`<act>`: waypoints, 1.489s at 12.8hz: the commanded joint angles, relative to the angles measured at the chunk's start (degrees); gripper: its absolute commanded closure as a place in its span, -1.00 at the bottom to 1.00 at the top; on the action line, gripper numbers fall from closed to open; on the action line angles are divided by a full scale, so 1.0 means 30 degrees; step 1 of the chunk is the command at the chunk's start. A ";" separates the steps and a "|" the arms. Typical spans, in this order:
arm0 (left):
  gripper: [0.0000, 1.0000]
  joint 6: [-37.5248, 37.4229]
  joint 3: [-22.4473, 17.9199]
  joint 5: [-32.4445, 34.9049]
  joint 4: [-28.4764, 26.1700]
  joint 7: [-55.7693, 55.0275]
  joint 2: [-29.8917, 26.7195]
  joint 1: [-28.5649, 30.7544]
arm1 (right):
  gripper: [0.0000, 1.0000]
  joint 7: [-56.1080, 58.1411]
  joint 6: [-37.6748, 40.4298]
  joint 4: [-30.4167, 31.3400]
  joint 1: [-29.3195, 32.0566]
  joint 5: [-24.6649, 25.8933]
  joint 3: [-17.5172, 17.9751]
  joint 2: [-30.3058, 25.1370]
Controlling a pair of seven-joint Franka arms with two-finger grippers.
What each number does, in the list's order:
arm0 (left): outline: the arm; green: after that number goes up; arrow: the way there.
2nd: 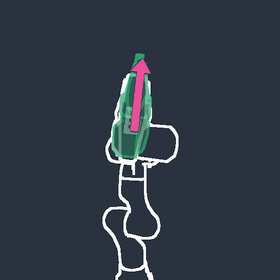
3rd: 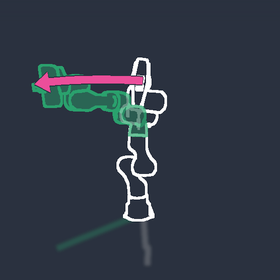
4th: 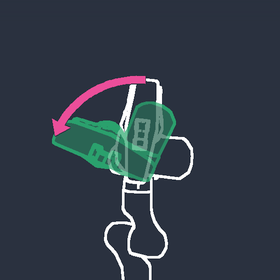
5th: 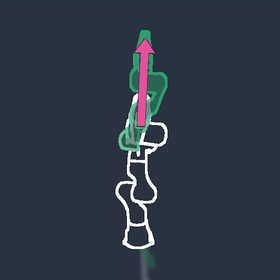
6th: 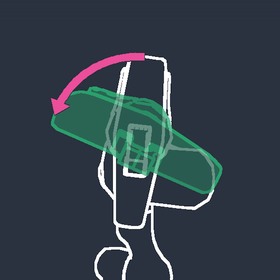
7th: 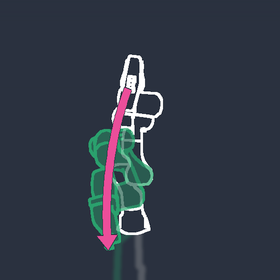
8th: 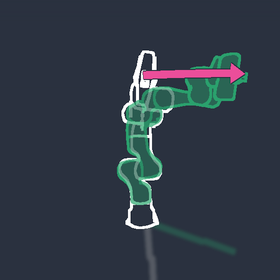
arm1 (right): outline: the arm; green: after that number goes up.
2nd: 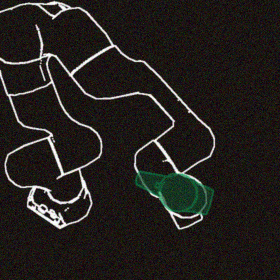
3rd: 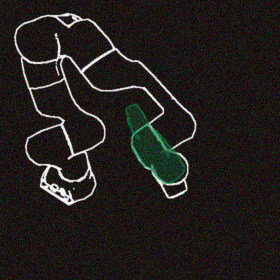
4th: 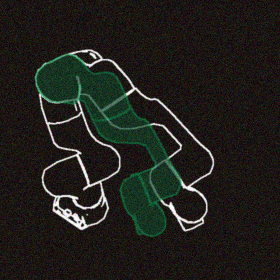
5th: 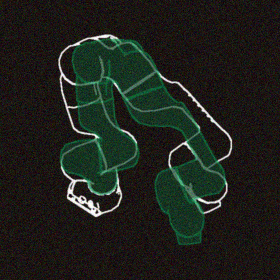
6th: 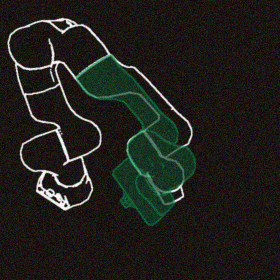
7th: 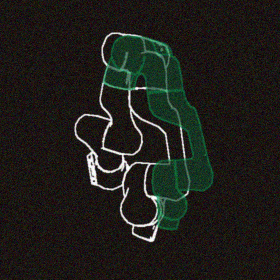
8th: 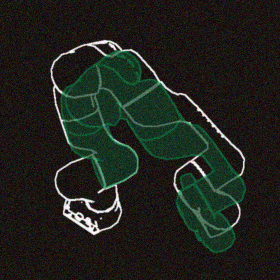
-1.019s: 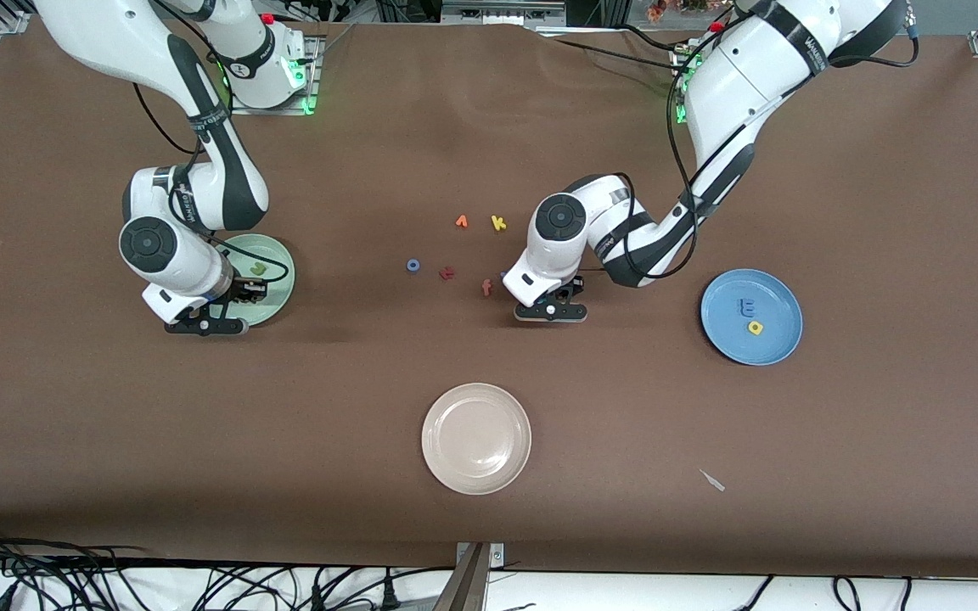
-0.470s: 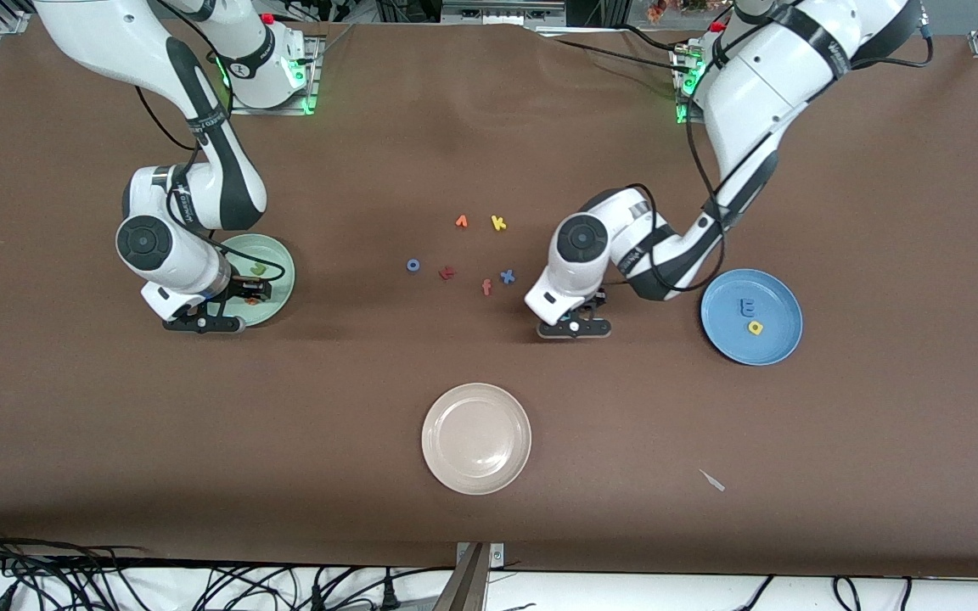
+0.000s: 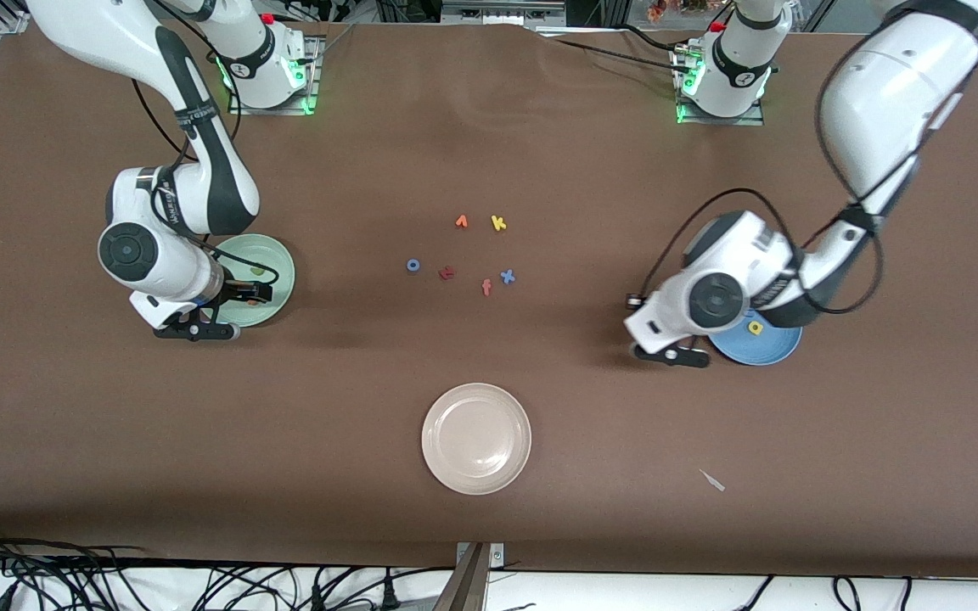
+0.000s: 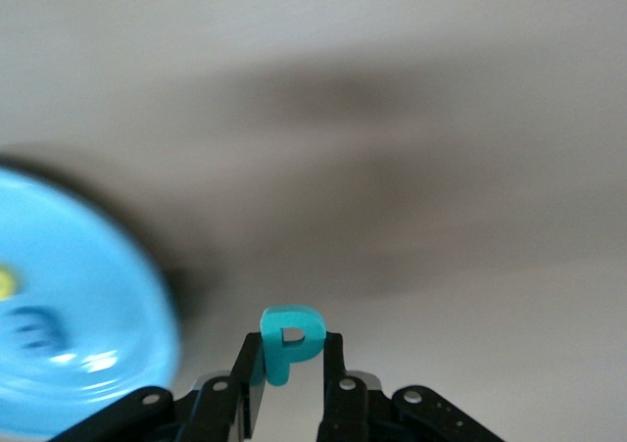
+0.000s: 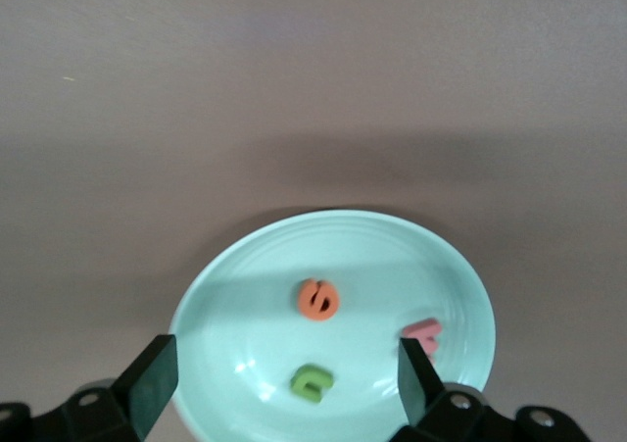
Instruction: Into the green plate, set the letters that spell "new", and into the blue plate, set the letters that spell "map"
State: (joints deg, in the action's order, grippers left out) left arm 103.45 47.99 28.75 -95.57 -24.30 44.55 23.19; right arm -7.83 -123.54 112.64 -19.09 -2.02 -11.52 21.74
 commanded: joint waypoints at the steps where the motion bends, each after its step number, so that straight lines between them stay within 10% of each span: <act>1: 0.73 -0.1842 0.0207 -0.0355 -0.0078 0.3838 -0.0142 0.1726 | -0.99 0.0003 0.2734 -0.2294 -0.0023 -0.1052 0.0062 -0.0187; 5: 0.61 -0.1877 -0.2190 -0.0031 -0.0107 0.9726 -0.0054 0.2260 | -0.99 0.0323 0.3558 -0.5604 -0.0023 -0.1054 -0.0054 -0.1035; 6: 0.17 -0.1848 -0.2602 0.0259 -0.0078 1.0756 -0.0054 0.2260 | -0.99 0.0005 0.4027 -0.6019 -0.0023 -0.1054 -0.0113 -0.1356; 7: -0.99 -0.1877 -0.2635 0.0378 -0.0020 1.1259 -0.0083 0.2318 | -0.99 0.0060 0.4032 -0.6284 -0.0023 -0.1025 -0.0084 -0.1765; 13: -1.00 -0.8254 -0.2606 0.0086 0.5744 1.1148 -0.0171 0.2757 | -1.00 0.0498 0.8966 -0.8648 0.0094 -0.0819 -0.0959 -0.3762; 19: -1.00 -0.9085 -0.2723 -0.0582 0.6397 1.1146 -0.1019 0.4453 | -1.00 0.0616 1.0213 -1.0066 0.0329 -0.1344 -0.2223 -0.3584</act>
State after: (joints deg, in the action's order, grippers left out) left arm 76.46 39.86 28.74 -76.21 8.23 43.33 34.88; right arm -7.11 -94.63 84.52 -18.59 -4.36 -17.55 10.27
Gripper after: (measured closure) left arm 0.000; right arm 0.000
